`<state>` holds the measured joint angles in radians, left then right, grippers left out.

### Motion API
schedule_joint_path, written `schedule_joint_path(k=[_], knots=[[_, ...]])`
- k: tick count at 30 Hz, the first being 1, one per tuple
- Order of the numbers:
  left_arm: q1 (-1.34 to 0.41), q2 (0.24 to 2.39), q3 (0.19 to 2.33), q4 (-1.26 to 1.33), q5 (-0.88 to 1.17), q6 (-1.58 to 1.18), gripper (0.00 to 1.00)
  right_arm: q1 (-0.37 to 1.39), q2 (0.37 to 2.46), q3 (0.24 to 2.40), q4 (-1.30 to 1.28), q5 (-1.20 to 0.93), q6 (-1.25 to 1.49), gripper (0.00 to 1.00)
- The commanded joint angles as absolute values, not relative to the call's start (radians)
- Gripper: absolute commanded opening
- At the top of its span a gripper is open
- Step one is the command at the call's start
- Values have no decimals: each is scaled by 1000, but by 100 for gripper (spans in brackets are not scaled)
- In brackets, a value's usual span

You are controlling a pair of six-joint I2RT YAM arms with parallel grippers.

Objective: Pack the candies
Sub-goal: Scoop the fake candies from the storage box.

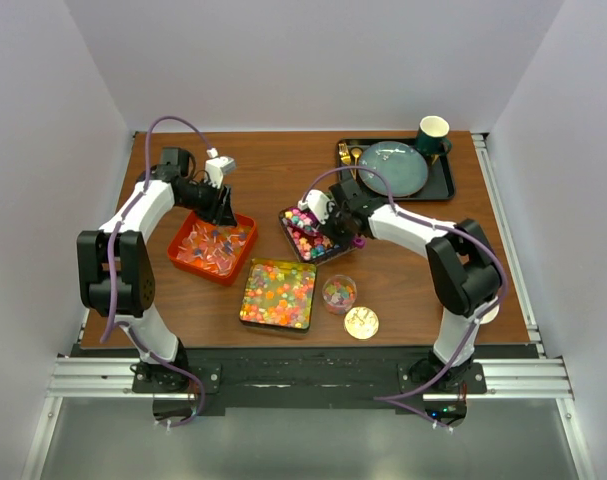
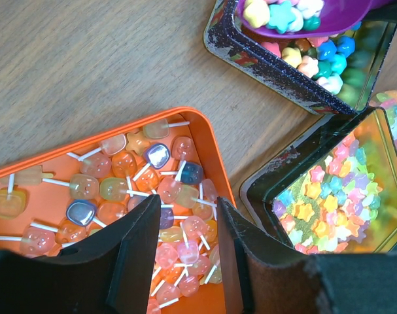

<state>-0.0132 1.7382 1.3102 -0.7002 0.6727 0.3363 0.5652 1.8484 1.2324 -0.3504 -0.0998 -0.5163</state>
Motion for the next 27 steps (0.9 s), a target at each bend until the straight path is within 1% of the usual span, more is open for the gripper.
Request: schedule_joint_path(k=[1,7,10,15,17,23,26,27], knots=[[-6,1724,1338,-704,696,367,45,548,1738,1204,-267,-133,-502,0],[-9,1724,1342,-704,681,370,45,534,1680,1170,-262,-176,-476,0],[-11,1709,1332,-709,675,374,45,531,1620,1106,-229,-216,-468,0],[-12,1683,1296,-690,683,374,45,520,1449,996,-146,-311,-462,0],[-12,1672,1279,-672,701,359,45,520,1405,970,-158,-321,-474,0],[-12,1628,1229,-589,747,285,45,509,1258,951,-323,-357,-549,0],[-12,1574,1184,-557,750,238,45,506,1187,962,-472,-356,-612,0],[-12,1554,1169,-548,753,227,45,506,1171,965,-564,-359,-636,0]])
